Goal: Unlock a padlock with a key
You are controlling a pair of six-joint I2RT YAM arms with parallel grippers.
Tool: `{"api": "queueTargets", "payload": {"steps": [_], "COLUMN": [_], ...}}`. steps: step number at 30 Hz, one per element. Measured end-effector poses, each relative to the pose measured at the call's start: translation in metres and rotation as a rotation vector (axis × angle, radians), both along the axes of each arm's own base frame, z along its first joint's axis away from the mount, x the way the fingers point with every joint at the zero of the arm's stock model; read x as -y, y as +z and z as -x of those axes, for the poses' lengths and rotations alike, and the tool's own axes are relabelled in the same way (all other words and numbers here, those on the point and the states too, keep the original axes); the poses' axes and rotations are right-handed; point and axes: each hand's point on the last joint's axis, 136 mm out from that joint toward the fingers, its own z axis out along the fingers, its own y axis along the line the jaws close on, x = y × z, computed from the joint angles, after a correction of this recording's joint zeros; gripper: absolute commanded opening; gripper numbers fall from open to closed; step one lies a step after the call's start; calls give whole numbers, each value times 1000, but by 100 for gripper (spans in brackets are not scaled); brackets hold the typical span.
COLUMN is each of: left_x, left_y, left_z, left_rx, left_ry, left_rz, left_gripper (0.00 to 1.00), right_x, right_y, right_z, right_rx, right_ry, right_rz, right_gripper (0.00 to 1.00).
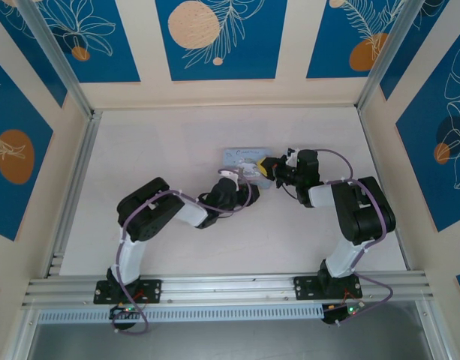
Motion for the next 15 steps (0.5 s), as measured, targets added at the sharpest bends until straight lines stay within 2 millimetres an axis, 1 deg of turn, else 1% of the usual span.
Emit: {"api": "queueTargets", "payload": {"steps": [4,7,9,12,14,15], "left_x": [-2,-2,-1,2,6,7], "left_y": [-2,-4,-4,-2,-2,-2], "left_z": [-2,-3,-4,-4,-5,-6], "left_rx": [0,-1,0,1,2,3], "left_ry": [26,39,47,51,51,54], "left_rz": [-9,-21,-30,-36,-39,-42], "left_gripper": [33,32,34,40,39,37], "right_x": [-1,-1,0,1,1,2], "right_y": [0,0,-2,-4,-6,-7], "right_z": [1,0,-1,-1,-1,-1], "right_rx": [-2,1,-1,-7,-15,-16], "right_ry": [5,7,5,3,1,1], "right_rz": [-5,-7,-7,-10,-13,-13], "right_gripper": [0,0,0,0,0,0]}}
